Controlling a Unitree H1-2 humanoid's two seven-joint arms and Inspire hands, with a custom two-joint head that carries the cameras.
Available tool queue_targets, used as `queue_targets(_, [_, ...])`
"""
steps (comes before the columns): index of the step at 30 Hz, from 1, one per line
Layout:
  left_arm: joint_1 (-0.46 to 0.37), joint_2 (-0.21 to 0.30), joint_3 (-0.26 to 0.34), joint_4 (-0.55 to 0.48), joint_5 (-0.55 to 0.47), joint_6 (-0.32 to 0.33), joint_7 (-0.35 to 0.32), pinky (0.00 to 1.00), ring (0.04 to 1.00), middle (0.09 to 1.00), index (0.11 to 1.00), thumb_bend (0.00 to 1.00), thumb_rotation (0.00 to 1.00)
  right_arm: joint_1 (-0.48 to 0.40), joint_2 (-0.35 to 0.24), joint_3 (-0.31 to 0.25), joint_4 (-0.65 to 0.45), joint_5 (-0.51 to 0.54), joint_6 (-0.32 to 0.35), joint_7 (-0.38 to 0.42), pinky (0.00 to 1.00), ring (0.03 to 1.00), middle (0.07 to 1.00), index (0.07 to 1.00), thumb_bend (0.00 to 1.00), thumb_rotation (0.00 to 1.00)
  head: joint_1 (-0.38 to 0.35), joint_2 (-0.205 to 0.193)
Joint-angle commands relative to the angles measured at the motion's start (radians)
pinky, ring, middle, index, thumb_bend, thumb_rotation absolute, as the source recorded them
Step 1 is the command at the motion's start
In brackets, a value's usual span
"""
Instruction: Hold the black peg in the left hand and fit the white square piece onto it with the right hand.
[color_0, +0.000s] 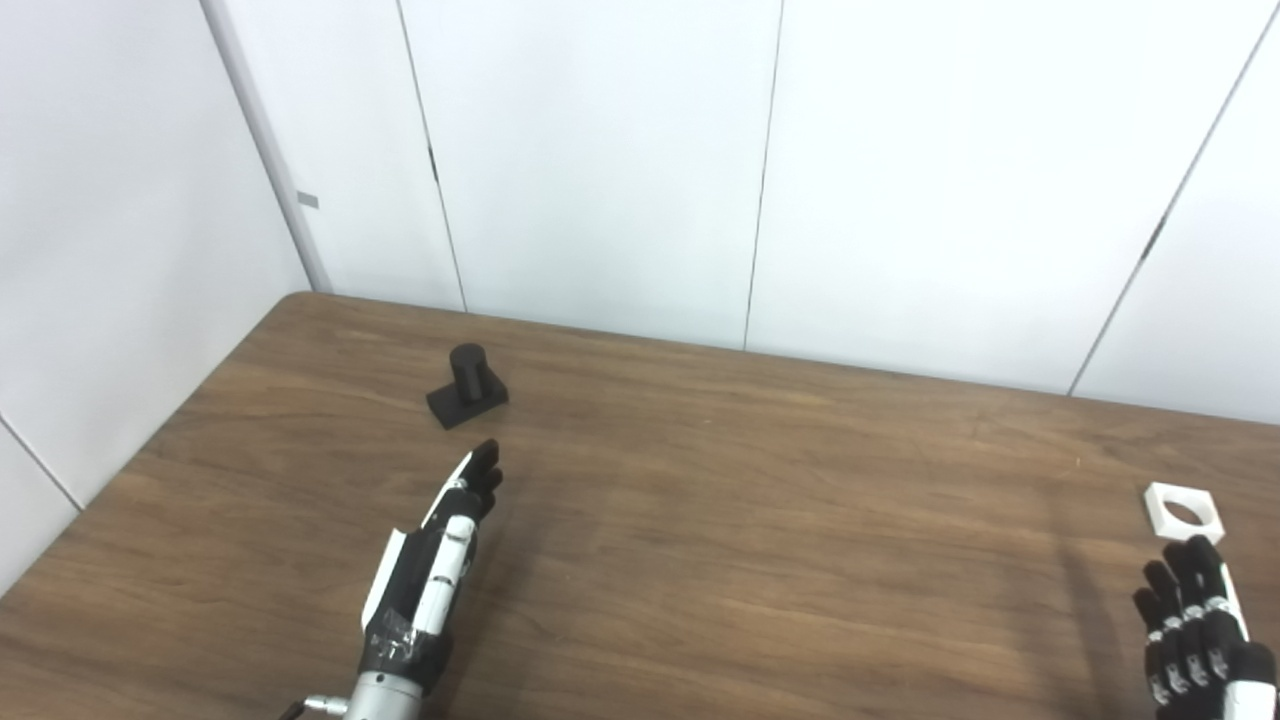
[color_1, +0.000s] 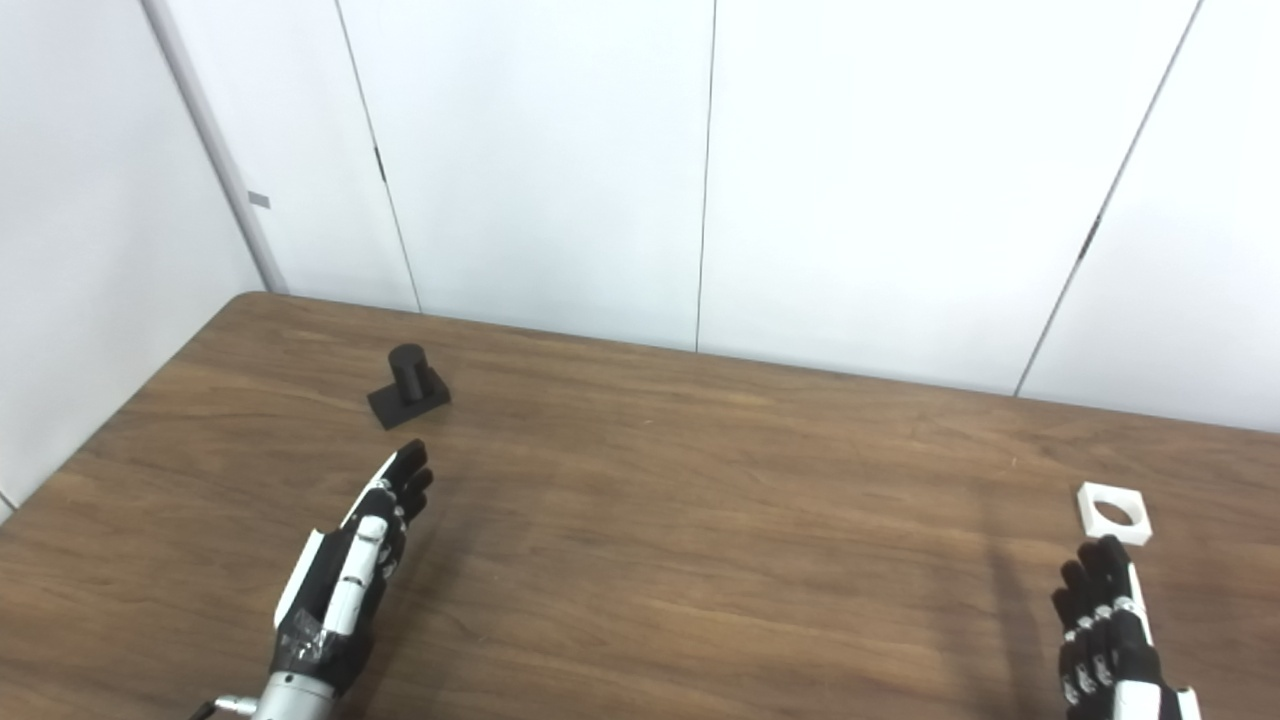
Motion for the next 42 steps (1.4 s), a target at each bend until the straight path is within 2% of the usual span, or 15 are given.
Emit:
queue_targets(1, [0.04,-0.039,-0.025,0.061,0.004,-0.033,0.005,1.0,0.977,0.981,0.962,0.39,0.9,0.074,-0.01,-0.006,0.122,0.003,-0.024,0.02,1.0,0.992,0.979,0.965,0.63,0.94,0.0,-0.002])
queue_targets(10, [0.037,-0.041,-0.022,0.073,0.0,-0.044,0.006,1.0,0.981,0.983,0.965,0.4,0.86,0.073,-0.009,-0.005,0.13,0.012,-0.031,0.025,0.99,0.971,0.966,0.957,0.6,0.92,-0.009,-0.001])
queue_targets(11, [0.038,-0.04,-0.02,0.071,0.001,-0.037,0.008,1.0,0.98,0.981,0.963,0.4,0.83,0.073,-0.01,-0.004,0.132,0.011,-0.031,0.026,0.99,0.973,0.967,0.957,0.61,0.93,-0.011,-0.002])
queue_targets(14, [0.046,-0.023,-0.026,0.053,0.097,-0.023,0.036,0.95,0.953,0.951,0.953,0.46,0.59,0.071,-0.012,-0.002,0.137,0.01,-0.031,0.027,0.95,0.95,0.948,0.939,0.64,0.91,-0.02,-0.004])
queue_targets(15, [0.049,-0.019,-0.026,0.039,0.139,-0.018,0.05,0.93,0.945,0.941,0.945,0.5,0.52,0.072,-0.01,-0.002,0.135,0.004,-0.028,0.021,0.93,0.942,0.942,0.932,0.66,0.9,-0.021,-0.004])
queue_targets(17, [0.052,-0.016,-0.023,0.02,0.199,-0.011,0.074,0.9,0.919,0.921,0.923,0.59,0.45,0.071,-0.008,-0.002,0.134,-0.005,-0.026,0.015,0.91,0.931,0.931,0.919,0.68,0.89,-0.025,-0.003])
queue_targets(18, [0.049,-0.012,-0.017,-0.002,0.22,0.002,0.083,0.9,0.914,0.917,0.916,0.62,0.41,0.07,-0.006,-0.002,0.135,-0.004,-0.027,0.014,0.91,0.933,0.93,0.916,0.69,0.89,-0.03,0.0])
queue_targets(19, [0.043,-0.007,-0.01,-0.025,0.233,0.017,0.089,0.93,0.919,0.919,0.912,0.65,0.32,0.069,-0.004,-0.003,0.136,0.002,-0.028,0.015,0.93,0.945,0.938,0.919,0.68,0.88,-0.031,0.001])
queue_targets(22, [0.026,0.005,0.004,-0.063,0.258,0.058,0.103,0.93,0.919,0.918,0.907,0.68,0.28,0.065,0.002,-0.004,0.139,0.008,-0.028,0.013,0.94,0.954,0.943,0.922,0.66,0.88,-0.033,0.001])
queue_targets(24, [0.001,0.024,0.021,-0.084,0.276,0.094,0.113,0.91,0.911,0.915,0.903,0.73,0.25,0.063,0.009,-0.004,0.136,0.01,-0.021,0.008,0.95,0.953,0.942,0.924,0.64,0.88,-0.034,0.001])
queue_targets(27, [-0.039,0.056,0.048,-0.104,0.295,0.14,0.117,0.88,0.909,0.917,0.895,0.78,0.23,0.062,0.015,-0.003,0.133,0.006,-0.02,0.003,0.95,0.956,0.944,0.927,0.62,0.88,-0.037,0.002])
queue_targets(29, [-0.067,0.085,0.059,-0.108,0.325,0.162,0.119,0.92,0.928,0.926,0.896,0.79,0.22,0.061,0.018,-0.003,0.134,0.009,-0.021,0.003,0.96,0.954,0.944,0.928,0.6,0.88,-0.036,0.002])
queue_targets(33, [-0.117,0.16,0.053,-0.127,0.432,0.255,0.11,0.99,0.981,0.959,0.916,0.78,0.29,0.056,0.024,-0.003,0.136,-0.001,-0.024,-0.006,0.94,0.945,0.934,0.92,0.6,0.86,-0.038,0.002])
queue_targets(36, [-0.143,0.2,0.04,-0.139,0.507,0.33,0.108,1.0,0.998,0.975,0.922,0.79,0.34,0.057,0.026,0.0,0.132,-0.011,-0.02,-0.012,0.94,0.948,0.935,0.925,0.61,0.88,-0.04,0.003])
queue_targets(42, [-0.216,0.278,0.03,-0.065,0.588,0.353,0.123,0.99,1.0,0.988,0.921,0.84,0.38,0.059,0.032,0.002,0.13,-0.019,-0.03,-0.016,0.94,0.944,0.938,0.927,0.57,0.88,-0.047,0.008])
